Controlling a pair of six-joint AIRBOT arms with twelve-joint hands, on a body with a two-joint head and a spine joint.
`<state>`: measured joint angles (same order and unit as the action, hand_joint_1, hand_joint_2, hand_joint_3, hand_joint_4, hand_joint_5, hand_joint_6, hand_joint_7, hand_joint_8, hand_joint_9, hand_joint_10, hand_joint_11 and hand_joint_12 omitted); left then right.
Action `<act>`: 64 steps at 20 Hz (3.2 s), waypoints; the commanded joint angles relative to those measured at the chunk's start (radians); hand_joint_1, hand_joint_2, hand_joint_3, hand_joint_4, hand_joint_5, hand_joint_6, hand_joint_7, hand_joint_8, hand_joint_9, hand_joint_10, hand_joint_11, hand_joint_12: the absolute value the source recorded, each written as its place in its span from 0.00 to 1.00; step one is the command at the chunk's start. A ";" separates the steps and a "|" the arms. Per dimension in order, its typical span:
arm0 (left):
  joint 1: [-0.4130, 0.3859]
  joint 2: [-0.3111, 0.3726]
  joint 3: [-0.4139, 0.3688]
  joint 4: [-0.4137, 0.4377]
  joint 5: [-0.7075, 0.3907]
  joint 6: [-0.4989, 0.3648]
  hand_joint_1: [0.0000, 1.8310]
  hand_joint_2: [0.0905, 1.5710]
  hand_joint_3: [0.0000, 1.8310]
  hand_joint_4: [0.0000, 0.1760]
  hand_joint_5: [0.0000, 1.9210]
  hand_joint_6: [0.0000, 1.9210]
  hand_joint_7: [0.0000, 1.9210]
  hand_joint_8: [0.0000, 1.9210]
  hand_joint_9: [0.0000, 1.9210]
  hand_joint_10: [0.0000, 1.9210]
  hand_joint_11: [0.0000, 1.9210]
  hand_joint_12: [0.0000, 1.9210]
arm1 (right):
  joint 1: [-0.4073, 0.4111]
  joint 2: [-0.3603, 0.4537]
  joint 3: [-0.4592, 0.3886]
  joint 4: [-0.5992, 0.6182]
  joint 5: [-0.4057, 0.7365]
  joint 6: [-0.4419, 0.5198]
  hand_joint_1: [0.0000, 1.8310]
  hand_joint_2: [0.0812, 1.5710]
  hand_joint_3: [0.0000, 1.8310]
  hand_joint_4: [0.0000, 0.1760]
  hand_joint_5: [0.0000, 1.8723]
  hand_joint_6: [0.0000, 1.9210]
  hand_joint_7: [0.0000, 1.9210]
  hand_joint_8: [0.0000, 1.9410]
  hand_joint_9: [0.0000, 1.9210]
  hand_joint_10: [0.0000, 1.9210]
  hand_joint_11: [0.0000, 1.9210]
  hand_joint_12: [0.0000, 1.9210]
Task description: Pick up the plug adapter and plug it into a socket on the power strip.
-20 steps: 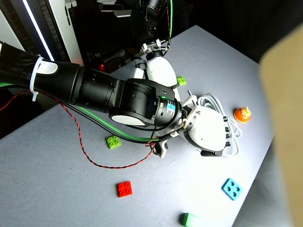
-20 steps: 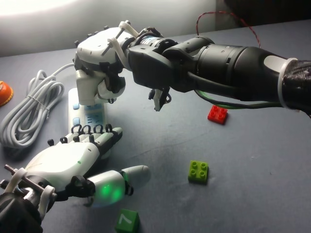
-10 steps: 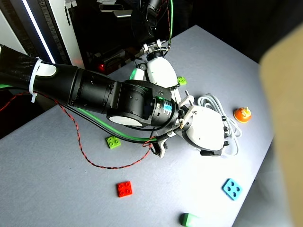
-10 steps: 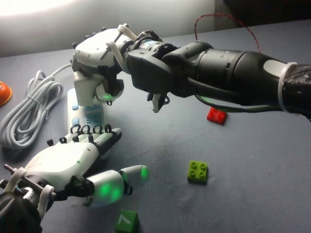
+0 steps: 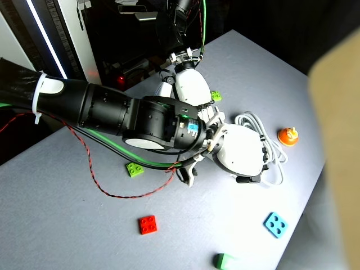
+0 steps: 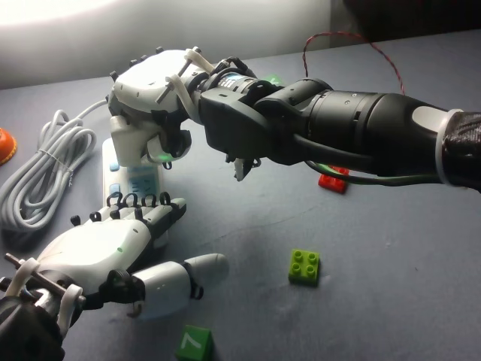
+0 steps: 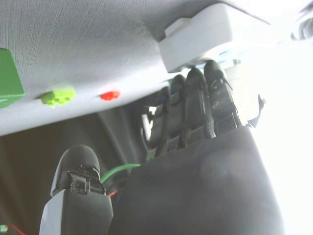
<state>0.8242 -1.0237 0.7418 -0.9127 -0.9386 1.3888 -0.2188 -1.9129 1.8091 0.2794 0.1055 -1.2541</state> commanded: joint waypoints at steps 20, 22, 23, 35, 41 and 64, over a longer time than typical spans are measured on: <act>-0.005 0.011 0.011 0.023 -0.078 -0.005 0.00 0.72 0.00 0.00 0.05 0.00 0.06 0.00 0.05 0.00 0.00 0.12 | -0.053 -0.042 -0.023 0.004 -0.057 0.045 0.67 0.74 0.00 0.00 0.43 0.57 0.48 0.66 0.44 0.65 0.39 0.84; -0.005 0.011 0.011 0.023 -0.079 -0.005 0.00 0.72 0.00 0.00 0.05 0.00 0.06 0.00 0.05 0.00 0.00 0.12 | -0.052 -0.044 -0.021 0.004 -0.057 0.050 0.67 0.74 0.00 0.00 0.43 0.57 0.48 0.66 0.44 0.65 0.39 0.84; -0.005 0.011 0.011 0.023 -0.079 -0.005 0.00 0.72 0.00 0.00 0.05 0.00 0.06 0.00 0.05 0.00 0.00 0.12 | -0.053 -0.047 -0.016 0.004 -0.057 0.052 0.67 0.74 0.00 0.00 0.43 0.57 0.48 0.66 0.44 0.65 0.39 0.84; -0.008 0.016 0.010 0.023 -0.078 -0.005 0.00 0.71 0.00 0.00 0.06 0.00 0.07 0.00 0.05 0.00 0.00 0.16 | -0.061 -0.074 0.034 0.002 -0.054 0.076 0.66 0.75 0.00 0.00 0.42 0.58 0.46 0.69 0.43 0.66 0.38 0.85; -0.012 0.016 0.010 0.023 -0.077 -0.005 0.00 0.71 0.00 0.00 0.05 0.00 0.06 0.00 0.04 0.00 0.00 0.14 | -0.066 -0.081 0.035 0.001 -0.053 0.080 0.67 0.74 0.00 0.00 0.43 0.57 0.48 0.66 0.44 0.66 0.39 0.85; -0.008 0.024 0.017 0.023 -0.082 -0.005 0.00 0.72 0.00 0.00 0.06 0.00 0.06 0.00 0.06 0.00 0.00 0.14 | -0.026 -0.049 0.043 -0.002 -0.027 0.094 0.67 0.74 0.00 0.00 0.42 0.59 0.48 0.66 0.44 0.67 0.39 0.84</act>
<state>0.8185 -1.0111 0.7544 -0.9318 -0.9371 1.3888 -0.2317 -1.9499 1.8603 0.2848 0.1093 -1.1614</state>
